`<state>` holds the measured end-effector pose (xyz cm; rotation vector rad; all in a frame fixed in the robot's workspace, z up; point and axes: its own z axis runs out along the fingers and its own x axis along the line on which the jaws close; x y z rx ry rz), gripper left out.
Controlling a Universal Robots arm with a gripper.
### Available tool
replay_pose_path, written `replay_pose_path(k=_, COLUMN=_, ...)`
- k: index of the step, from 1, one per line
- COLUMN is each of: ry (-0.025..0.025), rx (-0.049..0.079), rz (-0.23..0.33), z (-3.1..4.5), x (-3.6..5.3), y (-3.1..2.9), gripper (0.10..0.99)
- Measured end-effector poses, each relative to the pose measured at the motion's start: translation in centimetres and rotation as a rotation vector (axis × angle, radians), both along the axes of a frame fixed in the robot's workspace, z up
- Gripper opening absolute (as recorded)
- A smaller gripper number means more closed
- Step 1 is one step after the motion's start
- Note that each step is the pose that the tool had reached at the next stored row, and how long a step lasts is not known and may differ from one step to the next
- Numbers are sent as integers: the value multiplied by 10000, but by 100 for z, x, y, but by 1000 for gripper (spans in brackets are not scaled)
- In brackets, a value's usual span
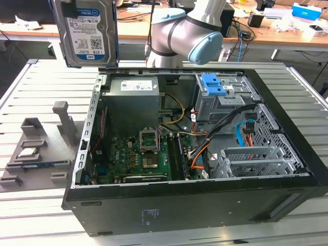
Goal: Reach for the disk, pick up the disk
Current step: 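Pick up the disk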
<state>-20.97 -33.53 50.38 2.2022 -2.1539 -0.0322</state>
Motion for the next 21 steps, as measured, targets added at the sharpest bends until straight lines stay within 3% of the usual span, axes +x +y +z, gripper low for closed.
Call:
replay_pose_path(k=6, ry=0, rx=0, rz=0, z=0, x=24, y=0, gripper=369)
replay_pose_path(k=9, ry=0, rx=22, rz=-1, z=0, x=24, y=-28, gripper=369)
replay_pose_path(k=13, ry=0, rx=255, rz=0, z=0, x=24, y=-87, gripper=369)
replay_pose_path(k=15, ry=0, rx=304, rz=0, z=0, x=24, y=-99, gripper=369)
replay_pose_path(k=19, ry=10, rx=304, rz=644, z=0, x=24, y=-100, gripper=369)
replay_pose_path(k=21, ry=10, rx=302, rz=655, z=-1, x=24, y=-100, gripper=369)
